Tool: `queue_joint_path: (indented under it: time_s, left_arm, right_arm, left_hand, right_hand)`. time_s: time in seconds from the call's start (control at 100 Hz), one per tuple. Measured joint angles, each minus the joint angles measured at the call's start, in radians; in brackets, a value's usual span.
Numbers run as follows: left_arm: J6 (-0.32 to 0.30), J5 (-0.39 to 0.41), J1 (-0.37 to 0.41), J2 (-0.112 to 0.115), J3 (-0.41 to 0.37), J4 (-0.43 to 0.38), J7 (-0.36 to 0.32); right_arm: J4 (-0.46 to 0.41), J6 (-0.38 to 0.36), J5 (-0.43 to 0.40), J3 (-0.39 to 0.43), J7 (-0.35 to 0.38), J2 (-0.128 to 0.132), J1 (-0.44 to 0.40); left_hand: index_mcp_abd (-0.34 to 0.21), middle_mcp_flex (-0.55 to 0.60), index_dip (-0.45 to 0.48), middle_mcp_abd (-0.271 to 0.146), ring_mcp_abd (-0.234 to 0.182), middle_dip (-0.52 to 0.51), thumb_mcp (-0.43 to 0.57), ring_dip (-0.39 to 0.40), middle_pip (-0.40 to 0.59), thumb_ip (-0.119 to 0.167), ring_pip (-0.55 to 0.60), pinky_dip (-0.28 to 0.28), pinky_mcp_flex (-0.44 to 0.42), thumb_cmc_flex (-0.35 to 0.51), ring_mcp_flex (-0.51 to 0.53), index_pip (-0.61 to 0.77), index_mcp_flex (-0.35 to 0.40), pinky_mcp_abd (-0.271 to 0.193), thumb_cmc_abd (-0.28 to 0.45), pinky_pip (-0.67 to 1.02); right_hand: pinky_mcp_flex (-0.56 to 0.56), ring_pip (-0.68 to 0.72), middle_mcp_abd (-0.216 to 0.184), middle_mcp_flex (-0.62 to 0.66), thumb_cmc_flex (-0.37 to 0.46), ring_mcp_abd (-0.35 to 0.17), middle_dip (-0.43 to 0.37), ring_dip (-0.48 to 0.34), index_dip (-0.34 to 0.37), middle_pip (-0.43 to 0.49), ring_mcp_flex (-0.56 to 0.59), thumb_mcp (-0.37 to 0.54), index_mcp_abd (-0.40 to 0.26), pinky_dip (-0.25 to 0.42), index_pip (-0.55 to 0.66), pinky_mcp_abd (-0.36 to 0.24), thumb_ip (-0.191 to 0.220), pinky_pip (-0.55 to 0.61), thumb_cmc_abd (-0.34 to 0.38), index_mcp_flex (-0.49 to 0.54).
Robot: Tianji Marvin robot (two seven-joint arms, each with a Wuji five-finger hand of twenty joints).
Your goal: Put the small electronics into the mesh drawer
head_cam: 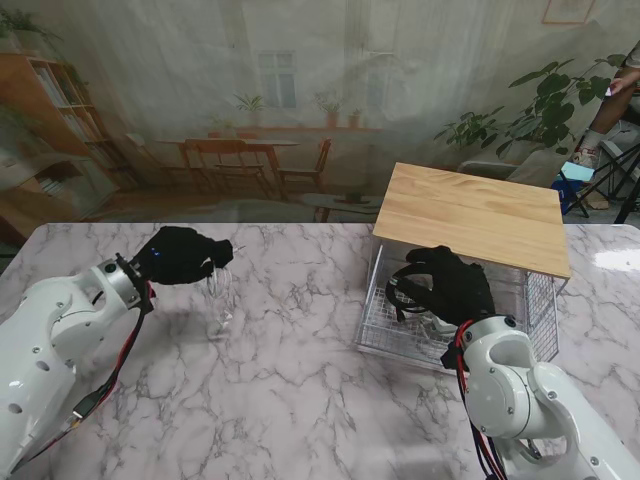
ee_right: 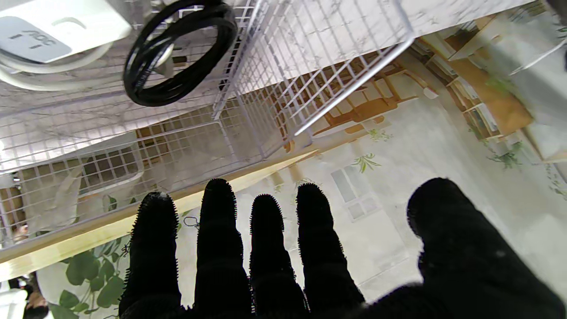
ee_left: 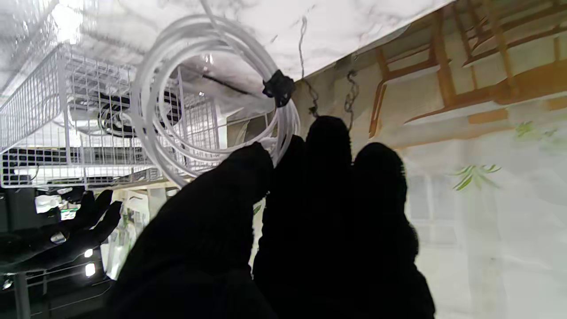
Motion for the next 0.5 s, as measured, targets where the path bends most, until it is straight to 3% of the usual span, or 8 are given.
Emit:
queue_joint_path:
  time_s: [0.23,0.26,0.38,0.5]
  left_arm:
    - [0.010,-0.072,-0.064,-0.013,0.065,-0.040,-0.044]
    - [0.015,-0.083,-0.070,-0.015,0.073,-0.044,-0.048]
    - [0.043,-0.132,-0.095,-0.021,0.113,-0.058,-0.067]
    - [0.071,-0.162,-0.123,-0.027,0.155,-0.067,-0.086]
  right_arm:
    - [-0.012,-0.020,0.055,-0.035,-0.007,-0.003,0.020]
    - [-0.012,-0.022,0.058,-0.042,-0.008,-0.003,0.024]
    - [-0.012,-0.028,0.058,-0.069,-0.017,-0.004,0.042]
    - [-0.013,-0.031,0.075,-0.089,-0.017,-0.006,0.059]
  left_hand:
    - [0.000,0.000,0.001,0.000,-0.001,0.000,0.000,0.001,0.001,0.000,0.000,0.000,0.000,0.000,0.000,0.002,0.000,0.000,0.000,0.000]
    - [0.000,0.000,0.001,0.000,-0.001,0.000,0.000,0.001,0.001,0.000,0.000,0.000,0.000,0.000,0.000,0.002,0.000,-0.001,0.000,0.000]
    - [0.000,0.000,0.002,0.000,-0.002,0.001,0.000,0.001,0.001,0.000,0.000,0.000,0.000,0.000,0.000,0.002,0.000,-0.001,0.000,0.000]
    - [0.000,0.000,0.002,0.000,-0.002,0.011,0.002,0.001,0.001,0.000,0.001,0.000,0.001,0.000,0.000,0.002,0.011,-0.001,-0.010,0.000]
  right_hand:
    - [0.001,0.000,0.002,0.000,0.000,0.000,0.000,0.001,0.000,0.000,0.000,-0.011,0.000,0.000,-0.004,0.000,0.000,-0.007,0.000,0.000]
    - [0.023,0.003,0.002,0.000,0.000,0.001,0.018,0.037,0.000,0.031,0.012,-0.011,0.000,0.026,-0.012,0.001,0.000,0.031,0.000,0.000]
    - [0.107,0.388,0.005,0.026,-0.025,0.007,0.199,0.265,0.000,0.199,0.057,-0.018,0.000,0.182,-0.013,-0.015,0.000,0.259,-0.011,0.000]
    - [0.146,0.635,-0.003,0.053,-0.055,-0.009,0.366,0.382,0.000,0.309,0.075,-0.011,0.000,0.263,-0.012,-0.051,0.000,0.395,-0.011,0.000]
